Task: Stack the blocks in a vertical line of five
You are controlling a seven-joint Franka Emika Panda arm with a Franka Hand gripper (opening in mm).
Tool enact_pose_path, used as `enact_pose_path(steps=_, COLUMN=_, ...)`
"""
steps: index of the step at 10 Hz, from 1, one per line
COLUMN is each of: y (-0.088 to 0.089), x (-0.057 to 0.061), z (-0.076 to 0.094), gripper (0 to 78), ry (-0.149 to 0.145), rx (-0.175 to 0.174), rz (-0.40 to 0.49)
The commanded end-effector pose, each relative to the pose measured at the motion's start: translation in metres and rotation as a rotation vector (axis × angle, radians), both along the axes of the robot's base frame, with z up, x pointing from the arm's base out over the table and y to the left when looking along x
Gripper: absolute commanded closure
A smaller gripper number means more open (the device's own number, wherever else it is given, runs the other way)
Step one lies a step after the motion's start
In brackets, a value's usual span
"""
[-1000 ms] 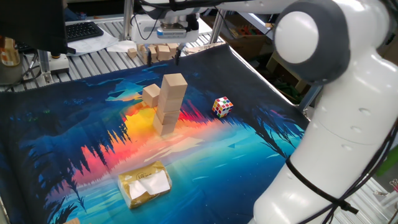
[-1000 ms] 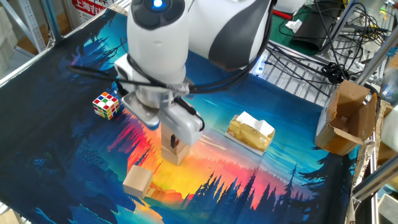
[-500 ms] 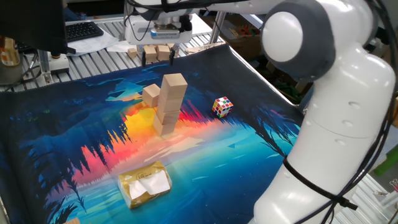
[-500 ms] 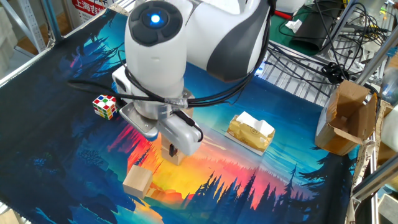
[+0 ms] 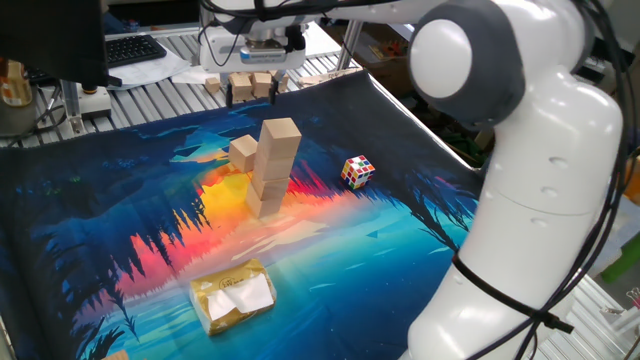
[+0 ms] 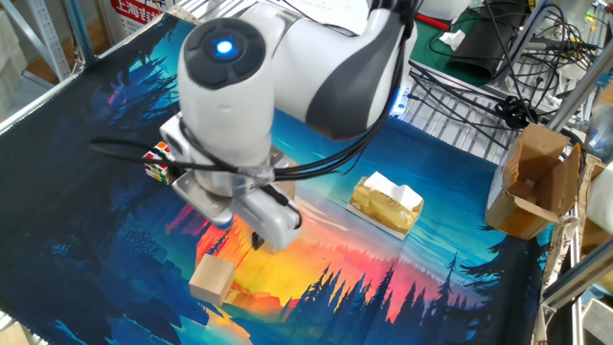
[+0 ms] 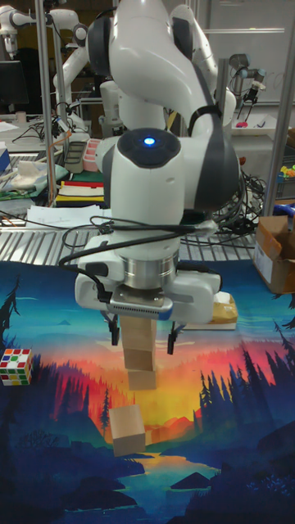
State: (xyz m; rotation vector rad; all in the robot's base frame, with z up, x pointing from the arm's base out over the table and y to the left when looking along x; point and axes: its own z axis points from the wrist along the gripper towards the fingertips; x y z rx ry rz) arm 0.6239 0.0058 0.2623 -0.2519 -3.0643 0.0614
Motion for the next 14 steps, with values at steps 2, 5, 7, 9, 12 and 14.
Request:
enact_pose_path(steps=2, y=-0.01, x=0.013, z=-0.01, gripper=0.1, ry=-0.002, rx=0.006, rz=0.021)
enact_pose_path(steps=5, y=-0.005, x=0.016, z=-0.017, gripper=0.1, ry=-0.005, rx=0.005, rz=0.022)
enact_pose_path(steps=7, y=-0.005, x=0.019, z=-0.021, gripper=0.1, ry=-0.009, rx=0.006, rz=0.031)
enact_pose_path(steps=9, y=-0.006, x=0.022, z=-0.024, gripper=0.1, ry=-0.015, rx=0.006, rz=0.038)
enact_pose_path(steps=12, y=-0.006, x=0.021, z=-0.025, gripper=0.1, ry=-0.017, rx=0.005, rz=0.028)
enact_pose_path(steps=14, y=-0.006, x=0.021, z=-0.025, gripper=0.1, ry=-0.021, rx=0.011, rz=0.009)
